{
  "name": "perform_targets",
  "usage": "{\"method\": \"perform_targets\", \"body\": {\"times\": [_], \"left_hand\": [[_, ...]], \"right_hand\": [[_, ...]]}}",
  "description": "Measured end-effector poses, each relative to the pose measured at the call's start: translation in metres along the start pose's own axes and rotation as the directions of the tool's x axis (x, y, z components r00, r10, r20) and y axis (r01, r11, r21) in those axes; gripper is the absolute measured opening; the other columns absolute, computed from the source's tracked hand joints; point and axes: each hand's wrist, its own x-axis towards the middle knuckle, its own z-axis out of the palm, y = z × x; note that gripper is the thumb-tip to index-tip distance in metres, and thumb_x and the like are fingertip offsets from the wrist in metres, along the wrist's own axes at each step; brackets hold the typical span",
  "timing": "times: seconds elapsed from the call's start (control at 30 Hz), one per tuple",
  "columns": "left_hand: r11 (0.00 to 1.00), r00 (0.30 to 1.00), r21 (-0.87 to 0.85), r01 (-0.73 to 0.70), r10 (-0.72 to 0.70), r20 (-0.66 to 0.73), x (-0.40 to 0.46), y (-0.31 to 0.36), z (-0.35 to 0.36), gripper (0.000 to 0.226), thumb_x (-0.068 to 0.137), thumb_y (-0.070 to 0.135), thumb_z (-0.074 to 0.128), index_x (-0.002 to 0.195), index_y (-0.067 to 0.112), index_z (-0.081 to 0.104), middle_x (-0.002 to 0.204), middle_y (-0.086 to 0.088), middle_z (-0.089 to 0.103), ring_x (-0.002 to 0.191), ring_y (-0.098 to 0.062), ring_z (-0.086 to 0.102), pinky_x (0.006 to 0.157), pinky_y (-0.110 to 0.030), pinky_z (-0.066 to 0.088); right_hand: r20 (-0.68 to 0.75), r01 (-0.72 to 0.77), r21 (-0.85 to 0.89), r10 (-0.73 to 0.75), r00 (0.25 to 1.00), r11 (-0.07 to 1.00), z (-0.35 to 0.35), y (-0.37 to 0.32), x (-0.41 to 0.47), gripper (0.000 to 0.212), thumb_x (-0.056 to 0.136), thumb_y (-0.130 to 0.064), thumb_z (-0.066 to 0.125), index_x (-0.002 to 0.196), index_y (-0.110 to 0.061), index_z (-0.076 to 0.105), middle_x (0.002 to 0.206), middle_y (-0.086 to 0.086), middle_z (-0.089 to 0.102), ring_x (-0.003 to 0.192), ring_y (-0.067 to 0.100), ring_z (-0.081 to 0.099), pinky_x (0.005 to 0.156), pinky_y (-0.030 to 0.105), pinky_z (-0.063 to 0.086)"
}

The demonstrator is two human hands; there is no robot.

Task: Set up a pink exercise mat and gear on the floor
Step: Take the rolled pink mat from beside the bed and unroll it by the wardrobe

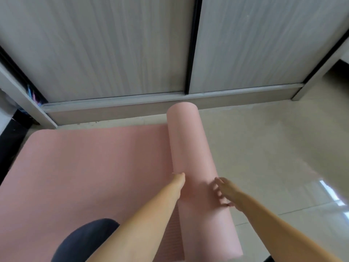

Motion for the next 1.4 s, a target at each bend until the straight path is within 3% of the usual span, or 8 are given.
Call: {"method": "perform_targets", "body": {"times": [0.23, 0.47, 0.63, 0.73, 0.87, 1.0, 1.13, 1.4], "left_hand": [[0.998, 0.998, 0.036, 0.056, -0.057, 0.039, 0.068, -0.001, 0.043, 0.079, 0.073, 0.041, 0.04, 0.148, 0.014, 0.033, 0.148, -0.003, 0.044, 0.133, -0.023, 0.047, 0.112, -0.038, 0.038], [0.993, 0.99, 0.027, 0.113, -0.115, 0.078, 0.009, 0.03, 0.042, 0.031, 0.099, 0.031, 0.035, 0.115, 0.011, 0.054, 0.09, -0.011, 0.059, 0.067, -0.021, 0.051, 0.065, -0.025, 0.039], [0.998, 0.992, 0.017, 0.067, -0.069, 0.109, 0.014, 0.035, 0.046, 0.038, 0.097, 0.027, 0.044, 0.133, 0.016, 0.049, 0.136, -0.008, 0.049, 0.124, -0.026, 0.046, 0.104, -0.04, 0.034], [0.988, 0.975, -0.066, 0.143, -0.129, 0.18, 0.014, 0.038, 0.056, 0.009, 0.092, 0.028, 0.051, 0.094, 0.022, 0.058, 0.102, -0.001, 0.061, 0.087, -0.016, 0.054, 0.076, -0.032, 0.038], [0.955, 0.974, -0.243, 0.169, -0.125, 0.187, 0.02, 0.036, 0.083, 0.005, 0.095, 0.026, 0.05, 0.091, 0.025, 0.05, 0.082, 0.002, 0.058, 0.072, -0.015, 0.055, 0.081, -0.037, 0.044], [0.97, 0.97, -0.131, 0.203, -0.181, 0.164, 0.027, 0.033, 0.124, 0.019, 0.096, 0.033, 0.052, 0.098, 0.014, 0.055, 0.08, -0.004, 0.056, 0.068, -0.018, 0.055, 0.061, -0.031, 0.049], [0.976, 0.958, 0.009, 0.218, -0.215, 0.189, 0.026, 0.02, 0.17, 0.058, 0.08, 0.066, 0.057, 0.126, 0.031, 0.048, 0.122, 0.003, 0.057, 0.122, -0.022, 0.055, 0.1, -0.043, 0.044], [0.987, 0.999, -0.159, -0.023, 0.018, -0.03, 0.041, 0.015, 0.248, 0.105, 0.037, 0.087, 0.068, 0.129, 0.038, 0.053, 0.125, 0.016, 0.063, 0.116, -0.012, 0.06, 0.102, -0.04, 0.048]], "right_hand": [[0.035, -0.075, -0.096, 0.078, 0.996, 0.993, -0.02, -0.03, -0.026, 0.048, 0.101, -0.041, 0.031, 0.147, -0.029, 0.032, 0.146, -0.003, 0.041, 0.121, 0.021, 0.047, 0.082, 0.035, 0.043], [-0.09, -0.072, -0.1, 0.063, 0.994, 0.992, -0.029, 0.008, 0.015, 0.018, 0.1, -0.028, 0.036, 0.111, -0.017, 0.045, 0.081, -0.001, 0.053, 0.059, 0.011, 0.046, 0.045, 0.019, 0.028], [-0.152, -0.092, -0.13, 0.072, 0.986, 0.987, -0.051, 0.044, 0.044, 0.041, 0.101, -0.033, 0.036, 0.139, -0.017, 0.039, 0.132, 0.018, 0.052, 0.112, 0.03, 0.055, 0.091, 0.033, 0.04], [-0.14, -0.077, -0.14, 0.058, 0.988, 0.987, -0.067, 0.062, 0.055, 0.049, 0.103, -0.03, 0.032, 0.149, -0.014, 0.029, 0.15, 0.016, 0.039, 0.136, 0.031, 0.04, 0.11, 0.035, 0.031], [-0.193, -0.023, -0.143, -0.005, 0.981, 0.989, -0.101, 0.071, 0.069, 0.044, 0.103, -0.022, 0.029, 0.145, -0.012, 0.038, 0.146, 0.015, 0.046, 0.133, 0.031, 0.044, 0.108, 0.033, 0.034], [-0.22, 0.059, -0.108, -0.082, 0.972, 0.992, -0.138, 0.078, 0.09, 0.034, 0.102, -0.018, 0.034, 0.125, -0.01, 0.057, 0.127, 0.014, 0.06, 0.122, 0.032, 0.053, 0.091, 0.028, 0.037], [-0.208, 0.079, -0.042, -0.086, 0.974, 0.996, -0.166, 0.096, 0.107, 0.038, 0.102, -0.02, 0.032, 0.125, -0.008, 0.058, 0.126, 0.012, 0.061, 0.12, 0.029, 0.053, 0.1, 0.034, 0.039], [-0.132, 0.088, 0.312, -0.049, 0.99, 0.946, -0.217, 0.153, 0.145, 0.034, 0.101, -0.027, 0.034, 0.115, -0.008, 0.059, 0.103, 0.005, 0.058, 0.088, 0.021, 0.055, 0.078, 0.035, 0.045]]}}
